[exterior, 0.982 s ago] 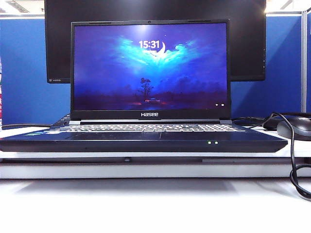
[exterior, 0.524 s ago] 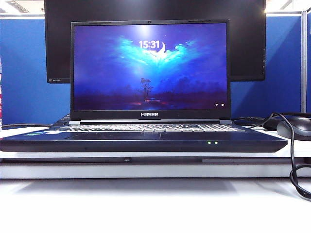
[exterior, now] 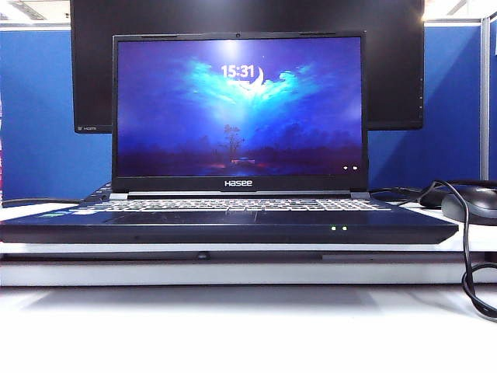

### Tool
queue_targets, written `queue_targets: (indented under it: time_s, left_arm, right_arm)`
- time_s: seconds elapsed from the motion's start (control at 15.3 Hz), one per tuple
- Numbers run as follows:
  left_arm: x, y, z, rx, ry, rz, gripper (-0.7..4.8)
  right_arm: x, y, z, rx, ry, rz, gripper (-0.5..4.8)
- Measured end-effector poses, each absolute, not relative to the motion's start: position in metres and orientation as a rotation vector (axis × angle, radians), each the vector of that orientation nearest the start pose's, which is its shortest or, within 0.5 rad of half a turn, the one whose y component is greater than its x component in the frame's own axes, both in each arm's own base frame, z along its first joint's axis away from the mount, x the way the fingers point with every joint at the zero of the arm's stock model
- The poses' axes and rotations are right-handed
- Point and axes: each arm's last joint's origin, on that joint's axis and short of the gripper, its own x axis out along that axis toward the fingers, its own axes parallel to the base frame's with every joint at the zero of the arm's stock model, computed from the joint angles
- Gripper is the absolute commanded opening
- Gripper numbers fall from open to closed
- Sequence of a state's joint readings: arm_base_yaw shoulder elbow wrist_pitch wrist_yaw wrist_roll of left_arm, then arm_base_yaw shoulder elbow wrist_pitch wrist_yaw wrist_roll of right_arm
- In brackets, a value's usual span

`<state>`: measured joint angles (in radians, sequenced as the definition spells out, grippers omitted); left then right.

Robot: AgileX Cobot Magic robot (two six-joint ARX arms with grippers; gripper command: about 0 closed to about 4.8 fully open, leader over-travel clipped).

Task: Open the lid of the black laptop.

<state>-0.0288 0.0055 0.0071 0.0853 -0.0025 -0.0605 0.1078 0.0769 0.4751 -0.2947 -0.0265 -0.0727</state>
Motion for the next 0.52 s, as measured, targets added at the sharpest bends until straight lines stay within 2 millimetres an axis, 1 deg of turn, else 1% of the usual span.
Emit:
queue_targets:
  time_s: [0.2,0.26,0.33,0.46,0.52]
  left_arm:
    - [0.097,-0.003,0.174,-0.062,-0.086,-0.029,0.21]
    - [0.097,-0.003,0.174,-0.062,-0.086,-0.029,0.21]
    - [0.097,-0.003,0.174,-0.062,-0.086,-0.029,0.21]
    - [0.097,-0.003,0.174,-0.062,-0.086,-0.029,0.21]
    - [0.097,-0.003,0.174,-0.062,-0.086,-0.029,0.21]
  right_arm:
    - [0.077,0.003,0.252,0.036,-0.142,0.085,-0.05]
    - [0.082,0.002,0.239,0.069,-0.127,0.072,-0.05]
    - [0.089,0.001,0.222,0.09,-0.11,0.062,-0.05]
    - [0.095,0.001,0.205,0.097,-0.098,0.061,-0.05]
    - [0.096,0.001,0.199,0.098,-0.084,0.057,-0.05]
